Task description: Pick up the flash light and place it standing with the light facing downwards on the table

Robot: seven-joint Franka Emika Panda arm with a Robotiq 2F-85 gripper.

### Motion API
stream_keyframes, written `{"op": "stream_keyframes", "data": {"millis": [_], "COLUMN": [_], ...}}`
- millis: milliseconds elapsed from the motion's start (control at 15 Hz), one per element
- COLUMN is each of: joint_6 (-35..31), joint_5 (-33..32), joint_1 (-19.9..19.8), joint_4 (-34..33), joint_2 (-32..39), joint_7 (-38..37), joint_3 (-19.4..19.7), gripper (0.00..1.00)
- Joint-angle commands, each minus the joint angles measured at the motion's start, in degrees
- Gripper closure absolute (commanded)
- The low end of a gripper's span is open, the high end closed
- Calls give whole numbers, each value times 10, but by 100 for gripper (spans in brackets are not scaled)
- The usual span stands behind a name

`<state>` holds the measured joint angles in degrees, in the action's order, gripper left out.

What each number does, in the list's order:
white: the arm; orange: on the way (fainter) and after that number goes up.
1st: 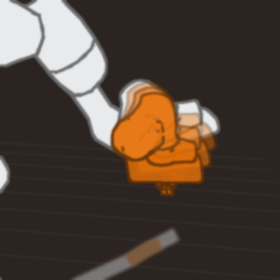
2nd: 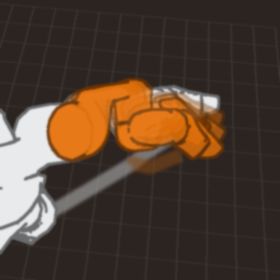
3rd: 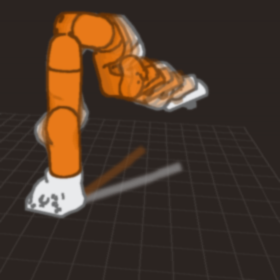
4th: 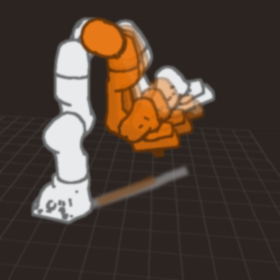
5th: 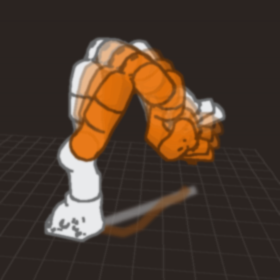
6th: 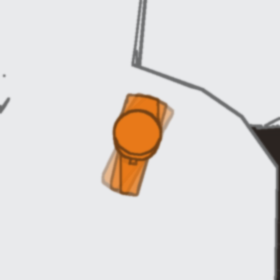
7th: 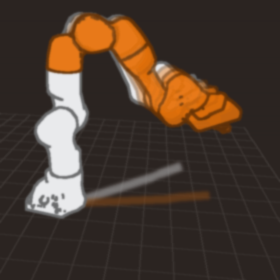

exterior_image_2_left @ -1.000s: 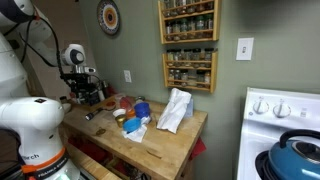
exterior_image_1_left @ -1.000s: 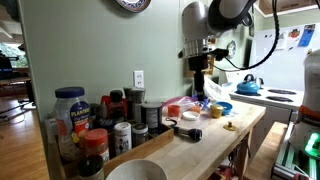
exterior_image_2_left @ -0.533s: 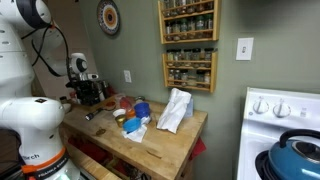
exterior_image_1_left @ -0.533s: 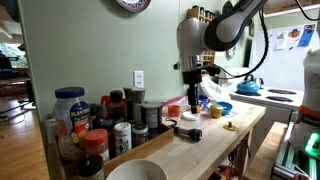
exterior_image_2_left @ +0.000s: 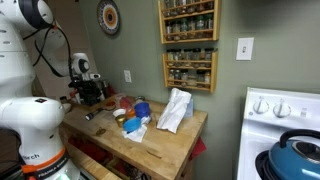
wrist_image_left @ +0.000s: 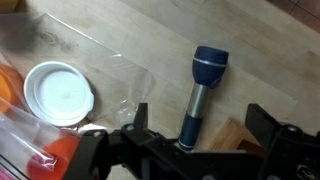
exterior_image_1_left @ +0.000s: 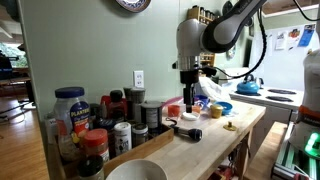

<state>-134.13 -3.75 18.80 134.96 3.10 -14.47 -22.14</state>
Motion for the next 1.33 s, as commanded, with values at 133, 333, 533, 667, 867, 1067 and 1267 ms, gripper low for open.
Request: {"op": "stream_keyframes", "data": {"millis": [133, 333, 533, 667, 867, 1067, 1267], "joint_6": [-99, -142, -177, -196, -221, -229, -225], "joint_5": [-19, -36, -49, -61, -78, -99, -105], "joint_1": [6, 11, 18, 24, 35, 45, 46], "joint_4": [-3, -8, -12, -15, -22, -31, -44], "joint_2": [62, 97, 127, 141, 157, 166, 179], "joint_7": [8, 2, -1, -4, 2, 13, 40], "joint_3": [25, 38, 53, 66, 84, 97, 95], "gripper": [0, 0, 0, 0, 0, 0, 0]}}
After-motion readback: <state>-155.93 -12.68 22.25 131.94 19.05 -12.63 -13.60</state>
